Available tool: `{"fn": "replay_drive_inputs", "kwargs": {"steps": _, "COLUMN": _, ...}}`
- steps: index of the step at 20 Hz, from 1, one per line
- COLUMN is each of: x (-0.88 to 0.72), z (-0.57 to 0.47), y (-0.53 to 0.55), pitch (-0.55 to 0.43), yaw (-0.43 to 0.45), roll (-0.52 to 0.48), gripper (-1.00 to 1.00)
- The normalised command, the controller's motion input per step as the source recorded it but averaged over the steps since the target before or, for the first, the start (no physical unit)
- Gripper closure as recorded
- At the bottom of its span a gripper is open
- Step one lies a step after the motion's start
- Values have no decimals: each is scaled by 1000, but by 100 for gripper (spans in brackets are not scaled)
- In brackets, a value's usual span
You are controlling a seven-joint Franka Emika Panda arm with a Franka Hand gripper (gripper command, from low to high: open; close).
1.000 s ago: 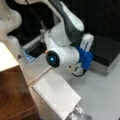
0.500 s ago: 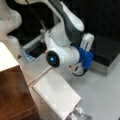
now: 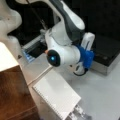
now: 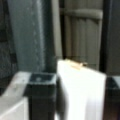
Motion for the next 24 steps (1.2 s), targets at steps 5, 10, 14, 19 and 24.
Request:
{"fn": "replay_drive_inputs", "kwargs": {"steps": 5, "x": 76, "z": 482, "y": 298, "pitch": -71, "yaw": -19, "roll": -36, "gripper": 100}}
{"fn": "replay_drive_inputs", "kwargs": {"steps": 10, "x": 47, "z": 491, "y": 308, "pitch": 31, "yaw": -56, "roll": -63, "gripper": 100}}
{"fn": "replay_drive_inputs", "kwargs": {"steps": 14, "x": 63, "z": 295, "y": 242, "pitch": 65, "yaw": -72, "roll": -61, "gripper": 100}}
{"fn": "replay_drive_inputs", "kwargs": {"steps": 19, "x": 46, "z": 202, "y": 185, "pitch": 53, "yaw": -69, "roll": -49, "gripper": 100}}
{"fn": "replay_drive_inputs", "kwargs": {"steps": 24, "x": -11, "z": 291, "y": 222, "pitch": 58, "yaw": -96, "roll": 1, "gripper": 100}}
